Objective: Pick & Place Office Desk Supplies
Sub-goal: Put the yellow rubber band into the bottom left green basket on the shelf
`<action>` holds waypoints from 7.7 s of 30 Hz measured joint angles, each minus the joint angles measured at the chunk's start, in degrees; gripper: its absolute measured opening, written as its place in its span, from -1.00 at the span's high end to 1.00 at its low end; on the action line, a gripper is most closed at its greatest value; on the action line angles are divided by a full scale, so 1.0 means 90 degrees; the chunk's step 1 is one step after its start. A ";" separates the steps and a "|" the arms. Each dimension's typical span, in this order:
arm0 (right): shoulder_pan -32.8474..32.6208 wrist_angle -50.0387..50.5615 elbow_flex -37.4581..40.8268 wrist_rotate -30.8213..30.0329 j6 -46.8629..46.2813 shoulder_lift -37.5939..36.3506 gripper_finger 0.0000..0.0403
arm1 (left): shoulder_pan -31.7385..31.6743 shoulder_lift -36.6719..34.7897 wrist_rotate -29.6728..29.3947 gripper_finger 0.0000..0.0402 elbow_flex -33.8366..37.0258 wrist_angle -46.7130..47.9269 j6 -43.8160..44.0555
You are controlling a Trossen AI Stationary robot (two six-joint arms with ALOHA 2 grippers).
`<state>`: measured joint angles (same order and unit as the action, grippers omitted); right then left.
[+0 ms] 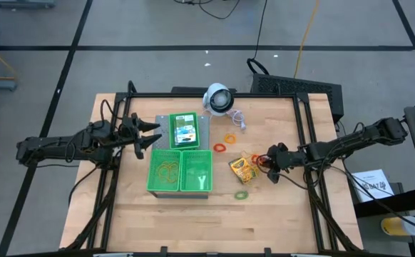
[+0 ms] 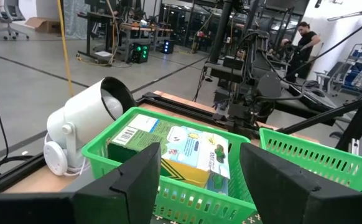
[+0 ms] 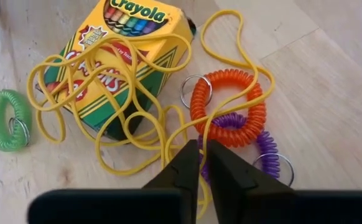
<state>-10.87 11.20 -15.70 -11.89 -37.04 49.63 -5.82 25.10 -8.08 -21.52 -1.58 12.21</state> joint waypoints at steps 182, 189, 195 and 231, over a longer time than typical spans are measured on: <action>0.0044 -0.9143 -0.0866 0.1669 0.5004 0.1957 1.00 | 0.1441 0.5671 0.0563 -0.14 -0.3914 -0.1435 -0.1287; 0.0044 -0.9167 -0.1568 0.1667 0.5519 0.2476 1.00 | 0.1613 0.6775 0.0563 -0.14 -0.4786 -0.1440 -0.1571; 0.0044 -0.9166 -0.2079 0.1684 0.5786 0.2830 1.00 | 0.1620 0.7522 0.0563 -0.14 -0.5371 -0.1573 -0.1630; 0.0044 -0.7814 -0.1519 0.1625 0.5060 0.1542 0.55 | 0.1863 0.6097 0.0137 0.97 -0.5500 0.0046 -0.1419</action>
<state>-10.48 -59.13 -29.38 2.74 8.51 63.50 10.94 79.98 -6.84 -71.01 -1.17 -0.56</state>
